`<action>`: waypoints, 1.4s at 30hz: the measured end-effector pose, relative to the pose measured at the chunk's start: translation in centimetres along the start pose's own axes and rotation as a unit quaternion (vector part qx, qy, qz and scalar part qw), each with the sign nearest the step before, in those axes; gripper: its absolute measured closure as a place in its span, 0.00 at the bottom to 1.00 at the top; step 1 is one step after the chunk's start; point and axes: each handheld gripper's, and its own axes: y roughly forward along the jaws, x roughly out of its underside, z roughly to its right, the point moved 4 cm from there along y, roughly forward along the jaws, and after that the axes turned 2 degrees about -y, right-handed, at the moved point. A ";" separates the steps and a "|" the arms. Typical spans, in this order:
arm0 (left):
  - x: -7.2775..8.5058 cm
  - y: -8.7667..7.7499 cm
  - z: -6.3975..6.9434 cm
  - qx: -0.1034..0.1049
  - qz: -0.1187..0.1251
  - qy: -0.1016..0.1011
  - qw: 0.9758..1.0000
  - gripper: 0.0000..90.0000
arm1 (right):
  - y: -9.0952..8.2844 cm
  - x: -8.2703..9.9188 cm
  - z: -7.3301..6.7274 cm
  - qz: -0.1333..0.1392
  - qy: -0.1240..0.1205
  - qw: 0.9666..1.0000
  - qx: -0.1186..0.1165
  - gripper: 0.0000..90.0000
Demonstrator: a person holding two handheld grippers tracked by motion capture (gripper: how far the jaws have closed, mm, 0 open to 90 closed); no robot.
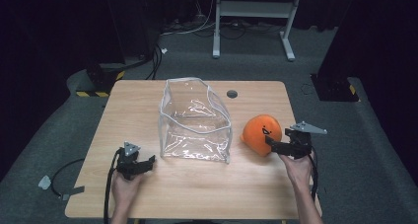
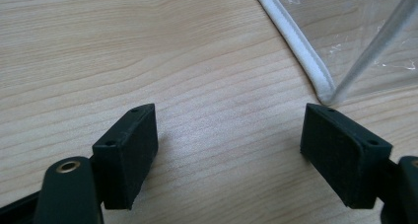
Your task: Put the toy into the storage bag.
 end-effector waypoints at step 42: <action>0.0 0.0 0.0 0.000 -0.001 0.001 1.000 0.25 | 3.0 -2.9 0.1 -0.030 -0.020 0.999 -0.012 0.17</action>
